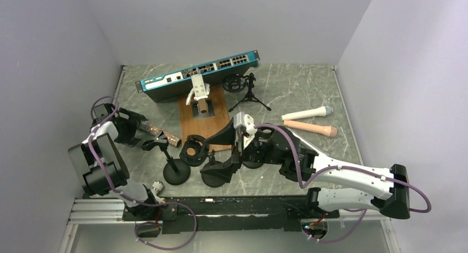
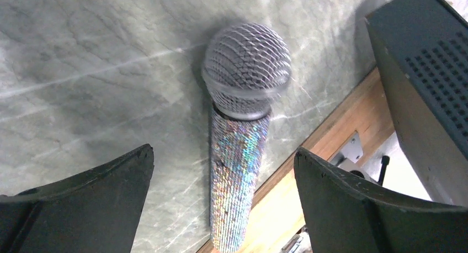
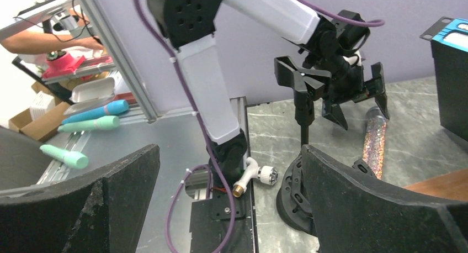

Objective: Remove the microphone from the stand

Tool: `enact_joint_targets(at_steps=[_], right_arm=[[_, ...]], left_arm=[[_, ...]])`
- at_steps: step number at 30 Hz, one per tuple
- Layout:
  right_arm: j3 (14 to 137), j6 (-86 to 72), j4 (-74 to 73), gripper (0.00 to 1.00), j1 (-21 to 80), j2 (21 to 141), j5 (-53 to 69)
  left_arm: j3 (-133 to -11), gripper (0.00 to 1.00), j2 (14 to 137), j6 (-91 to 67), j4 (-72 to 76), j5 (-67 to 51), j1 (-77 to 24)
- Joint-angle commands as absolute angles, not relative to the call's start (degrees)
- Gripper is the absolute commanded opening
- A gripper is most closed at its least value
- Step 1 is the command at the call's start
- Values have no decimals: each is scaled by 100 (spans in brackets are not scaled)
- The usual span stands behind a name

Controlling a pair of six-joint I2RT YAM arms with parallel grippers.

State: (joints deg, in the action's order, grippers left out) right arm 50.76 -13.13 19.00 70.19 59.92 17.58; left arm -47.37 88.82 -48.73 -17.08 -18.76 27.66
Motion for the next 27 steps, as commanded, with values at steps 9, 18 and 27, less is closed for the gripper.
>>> enact_joint_targets(at_steps=[9,18,27], right_arm=[[5200,-1735,1955,100,7042,6176,888],[5828,-2637,1218,100,7030,6673,-321],[6897,-3600,864,100,7004,7733,-527]], left_arm=[[-4701,99,5331,-4269,-2897,-156,1998],[-6097,98,4641,-4037,-3541,-19,1488],[-7272,99,4541,-3296,-3672,-564,590]])
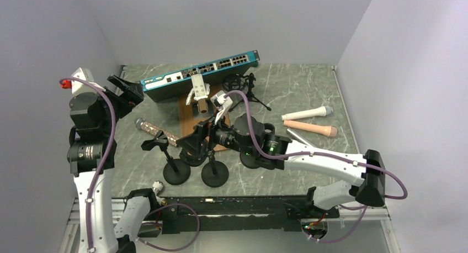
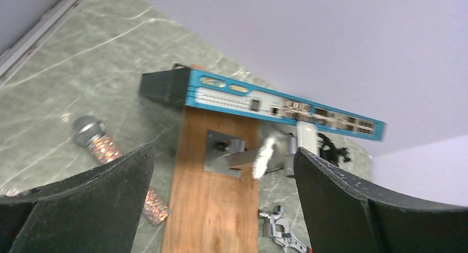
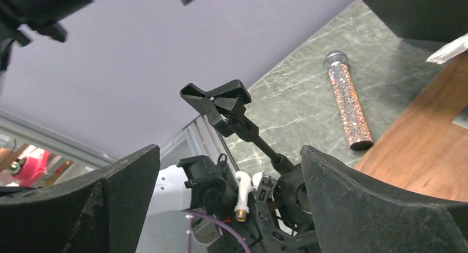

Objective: Remove the microphone from the stand

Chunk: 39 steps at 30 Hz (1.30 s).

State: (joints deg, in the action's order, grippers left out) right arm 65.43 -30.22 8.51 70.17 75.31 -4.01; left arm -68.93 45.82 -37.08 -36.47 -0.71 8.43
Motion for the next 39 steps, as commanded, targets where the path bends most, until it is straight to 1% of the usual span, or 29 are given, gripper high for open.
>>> enact_joint_targets(at_steps=[1,5,9,13,15,19,21,24,26,29,35,37,39], right_arm=[[6949,-3665,930,100,6998,7858,-486],[7544,-3937,607,100,6972,8315,-542],[7972,-4094,638,100,6903,8797,-440],[8579,-4035,348,100,6882,9222,-439],[8621,-4105,355,99,6869,9315,-523],[8635,-4238,288,93,6855,9487,-422],[8507,-4307,346,91,6857,9520,-403],[8347,-4396,502,83,6833,9576,-303],[8383,-4398,504,80,6838,9643,-131],[8436,-4379,596,80,6836,9728,132],[8398,-4381,582,83,6838,9717,158],[8317,-4419,630,82,6838,9738,140],[8277,-4438,607,78,6836,9797,83]], left_arm=[[-7273,99,4456,-3211,-3570,-737,521],[-7605,99,4300,-2866,-3551,-1053,261],[-7802,99,4261,-2684,-3458,-1523,43],[-7923,99,4412,-2400,-3523,-1580,-377],[-7862,99,4363,-2301,-3550,-1434,-440],[-7905,99,4302,-2083,-3721,-1037,-603],[-7850,99,4266,-2049,-3711,-1054,-659],[-7770,99,4255,-2020,-3678,-1083,-708],[-7798,100,4301,-1970,-3702,-1023,-757],[-7824,99,4315,-1921,-3711,-955,-787],[-7805,99,4298,-1924,-3728,-932,-791],[-7796,99,4306,-1930,-3731,-938,-791],[-7788,99,4319,-1938,-3719,-965,-791]])
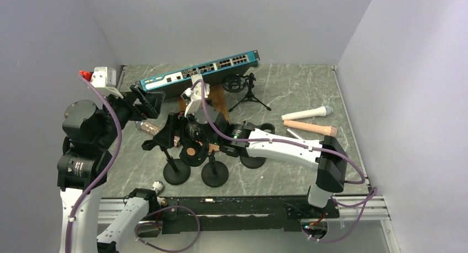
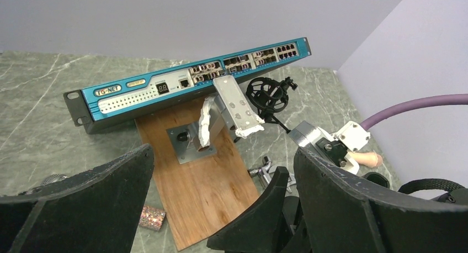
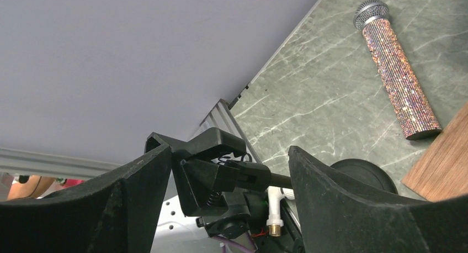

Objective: Remove the microphone from the stand

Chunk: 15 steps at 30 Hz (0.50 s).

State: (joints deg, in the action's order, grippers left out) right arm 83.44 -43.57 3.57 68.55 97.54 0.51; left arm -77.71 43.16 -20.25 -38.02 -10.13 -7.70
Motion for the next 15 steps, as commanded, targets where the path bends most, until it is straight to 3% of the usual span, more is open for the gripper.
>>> enact_joint_targets(at_steps=[1,7,15], right_arm=[[8271,-4434,588,75,6830,9828,81],[8215,-4276,295,59,6825,10010,12],[8121,-3711,21,59,6853,10236,-68]], left_arm=[[-7780,99,4327,-1948,-3711,-971,-791],[-7704,99,4348,-1962,-3690,-976,-791],[-7580,99,4392,-1991,-3633,-1035,-791]])
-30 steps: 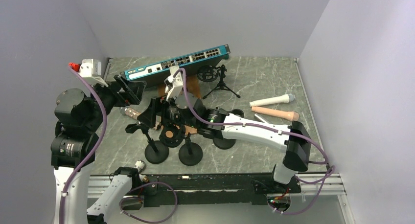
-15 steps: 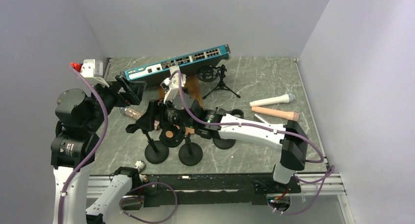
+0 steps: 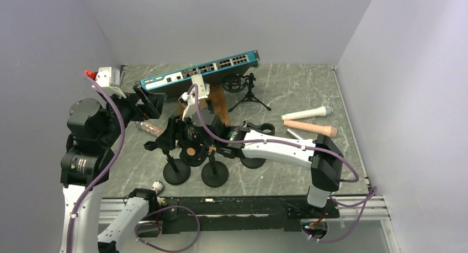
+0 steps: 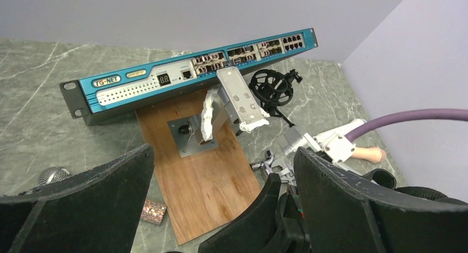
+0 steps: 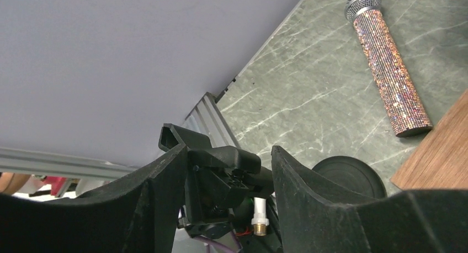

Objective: Remove the microphone from the stand

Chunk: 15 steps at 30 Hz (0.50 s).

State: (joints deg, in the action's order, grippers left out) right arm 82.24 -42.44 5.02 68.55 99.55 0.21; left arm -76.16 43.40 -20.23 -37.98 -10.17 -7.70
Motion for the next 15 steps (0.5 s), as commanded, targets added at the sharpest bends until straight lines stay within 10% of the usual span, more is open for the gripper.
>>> enact_joint_targets(at_steps=[1,15], right_arm=[[8147,-3625,-148,59,6867,10277,-43],[8856,-2970,-816,62,7031,10589,-333]], left_arm=[[-7567,99,4395,-1997,-3622,-1045,-791],[-7547,99,4464,-2048,-3574,-1118,-791]])
